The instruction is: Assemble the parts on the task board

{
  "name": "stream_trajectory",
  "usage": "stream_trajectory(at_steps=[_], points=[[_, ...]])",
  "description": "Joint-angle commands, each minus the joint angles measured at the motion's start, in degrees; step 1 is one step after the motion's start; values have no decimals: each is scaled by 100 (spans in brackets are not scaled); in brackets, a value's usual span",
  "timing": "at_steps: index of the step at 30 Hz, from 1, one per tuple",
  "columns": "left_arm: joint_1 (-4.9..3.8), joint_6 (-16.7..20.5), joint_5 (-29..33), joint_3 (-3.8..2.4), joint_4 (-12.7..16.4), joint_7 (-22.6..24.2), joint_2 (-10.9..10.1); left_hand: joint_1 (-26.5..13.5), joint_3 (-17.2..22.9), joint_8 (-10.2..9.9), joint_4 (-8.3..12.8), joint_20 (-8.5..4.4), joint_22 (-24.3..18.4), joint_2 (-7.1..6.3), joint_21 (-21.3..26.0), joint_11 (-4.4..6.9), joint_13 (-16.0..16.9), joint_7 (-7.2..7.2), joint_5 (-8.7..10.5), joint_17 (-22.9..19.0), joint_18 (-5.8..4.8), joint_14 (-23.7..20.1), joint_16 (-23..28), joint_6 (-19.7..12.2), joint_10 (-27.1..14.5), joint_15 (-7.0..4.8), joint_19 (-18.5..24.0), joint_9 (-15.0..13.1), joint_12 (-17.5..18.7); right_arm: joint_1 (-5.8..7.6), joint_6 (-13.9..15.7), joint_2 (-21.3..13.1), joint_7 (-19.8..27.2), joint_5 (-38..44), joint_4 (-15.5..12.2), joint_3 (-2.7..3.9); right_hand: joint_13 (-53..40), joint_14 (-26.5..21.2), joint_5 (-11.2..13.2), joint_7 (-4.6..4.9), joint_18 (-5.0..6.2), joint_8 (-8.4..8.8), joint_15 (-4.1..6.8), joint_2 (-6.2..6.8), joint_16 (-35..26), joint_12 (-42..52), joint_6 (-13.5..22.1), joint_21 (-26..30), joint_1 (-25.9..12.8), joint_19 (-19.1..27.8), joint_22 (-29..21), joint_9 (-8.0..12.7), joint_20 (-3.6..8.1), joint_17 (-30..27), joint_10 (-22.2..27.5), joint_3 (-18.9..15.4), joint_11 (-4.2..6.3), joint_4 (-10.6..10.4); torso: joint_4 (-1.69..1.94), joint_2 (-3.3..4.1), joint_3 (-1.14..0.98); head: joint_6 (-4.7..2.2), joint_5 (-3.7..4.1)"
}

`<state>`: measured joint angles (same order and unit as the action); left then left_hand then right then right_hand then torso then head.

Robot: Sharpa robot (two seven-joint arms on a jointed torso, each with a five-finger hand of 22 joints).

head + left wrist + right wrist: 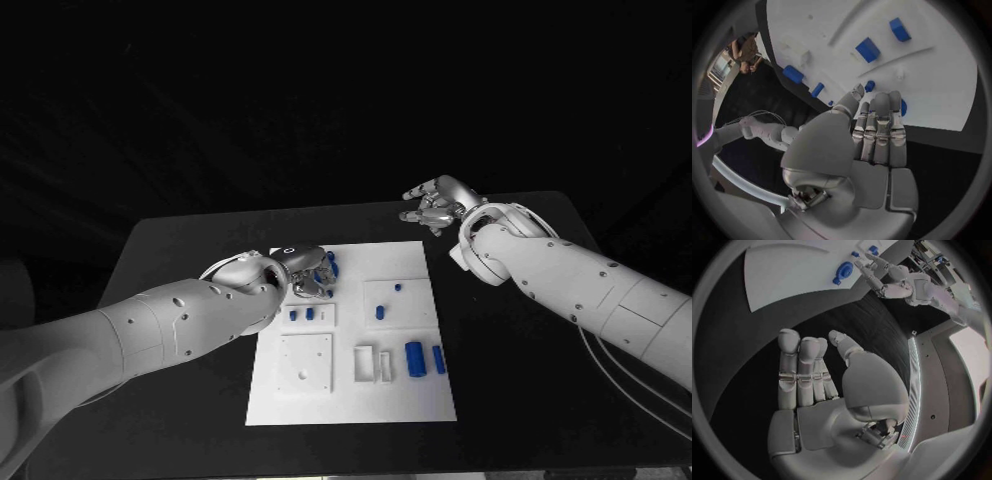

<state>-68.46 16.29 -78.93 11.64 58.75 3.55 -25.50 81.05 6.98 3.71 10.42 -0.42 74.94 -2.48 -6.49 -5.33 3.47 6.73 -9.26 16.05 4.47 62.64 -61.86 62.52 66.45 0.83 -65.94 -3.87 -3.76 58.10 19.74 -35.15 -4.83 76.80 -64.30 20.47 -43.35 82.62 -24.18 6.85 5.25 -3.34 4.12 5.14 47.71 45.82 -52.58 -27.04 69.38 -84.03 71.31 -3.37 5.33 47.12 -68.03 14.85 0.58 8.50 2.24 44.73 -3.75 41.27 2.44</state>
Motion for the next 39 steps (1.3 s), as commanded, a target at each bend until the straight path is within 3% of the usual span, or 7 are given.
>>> stream_trajectory(at_steps=[1,16,39], points=[[23,-49,-55,3,-55,149,43,38,64,-12,17,-21,141,20,-75,17,-10,-3,-24,13,6,34,-37,6,55,-32,-6,5,37,-2,7,6,119,-69,-5,2,251,7,-7,-5,57,-4,52,23,-48,-31,-20,100,-51,-268,-118,-5,43,-56,-42,32,-1,7,-4,5,-4,-5,4],[130,59,-45,11,-393,315,232,-43,282,-13,184,-48,143,113,-632,37,-11,-2,-64,50,42,91,-138,77,120,-55,158,6,39,-1,-30,13,102,-88,-29,2,633,13,-4,-3,72,-3,50,21,-95,155,-7,153,-46,-253,-365,-4,40,-97,28,28,-3,-2,1,-3,-4,0,43],[249,-15,-36,10,-687,328,373,-75,365,-10,159,-58,134,233,-1021,65,-9,-4,-66,86,73,156,-254,152,219,-68,247,4,35,-1,-28,27,104,-96,-39,2,695,19,-10,-3,79,-4,50,19,-118,181,-11,176,-47,-252,-429,-4,40,-107,35,17,-3,-12,4,1,-2,13,95]])
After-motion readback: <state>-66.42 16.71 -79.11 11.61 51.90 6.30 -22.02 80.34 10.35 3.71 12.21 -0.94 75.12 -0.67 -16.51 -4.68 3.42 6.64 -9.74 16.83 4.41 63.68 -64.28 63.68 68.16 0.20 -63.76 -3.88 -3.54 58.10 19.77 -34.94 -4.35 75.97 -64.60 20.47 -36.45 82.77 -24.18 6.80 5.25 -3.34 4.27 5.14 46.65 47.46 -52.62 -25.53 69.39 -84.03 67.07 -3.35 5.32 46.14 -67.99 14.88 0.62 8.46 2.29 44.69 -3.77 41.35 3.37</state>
